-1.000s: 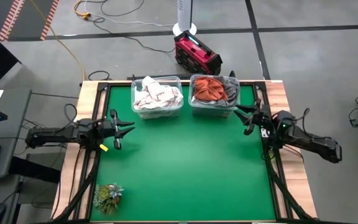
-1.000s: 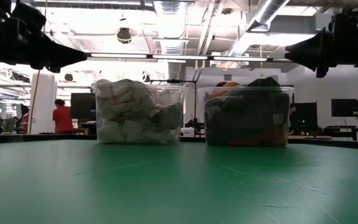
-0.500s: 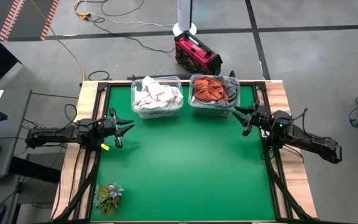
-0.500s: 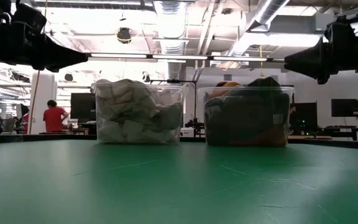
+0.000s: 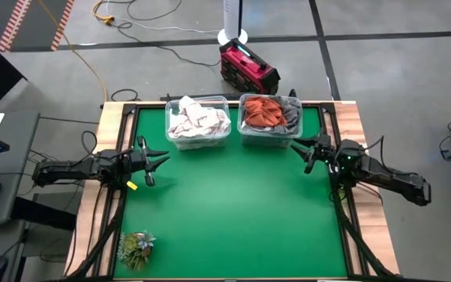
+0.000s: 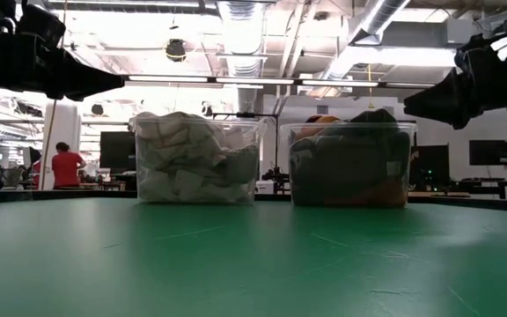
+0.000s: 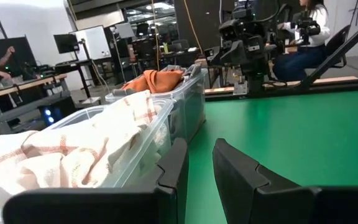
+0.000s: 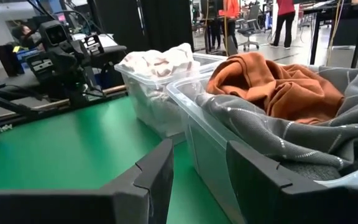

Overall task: Sort towels by color in basket
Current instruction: Return to Home Position

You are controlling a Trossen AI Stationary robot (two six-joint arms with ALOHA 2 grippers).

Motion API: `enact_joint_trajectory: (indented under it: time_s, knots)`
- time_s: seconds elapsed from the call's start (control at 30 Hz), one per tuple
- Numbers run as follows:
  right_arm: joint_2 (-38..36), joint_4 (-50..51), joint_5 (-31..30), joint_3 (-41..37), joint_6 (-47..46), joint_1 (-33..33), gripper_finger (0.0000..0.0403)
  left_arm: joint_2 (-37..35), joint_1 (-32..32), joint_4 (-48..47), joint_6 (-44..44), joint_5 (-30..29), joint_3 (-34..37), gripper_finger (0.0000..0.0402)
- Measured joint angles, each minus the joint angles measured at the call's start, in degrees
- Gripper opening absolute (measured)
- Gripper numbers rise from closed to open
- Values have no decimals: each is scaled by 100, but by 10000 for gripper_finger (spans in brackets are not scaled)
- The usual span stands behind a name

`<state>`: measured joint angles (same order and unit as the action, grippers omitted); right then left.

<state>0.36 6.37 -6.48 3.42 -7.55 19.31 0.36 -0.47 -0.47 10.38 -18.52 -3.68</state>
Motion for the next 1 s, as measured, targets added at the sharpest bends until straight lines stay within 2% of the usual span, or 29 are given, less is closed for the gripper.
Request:
enact_joint_trajectory:
  time_s: [1.0]
  knots:
    - [0, 44, 2, -8, 0, 0, 175, -11, -173, -4, -12, 32, 11, 65]
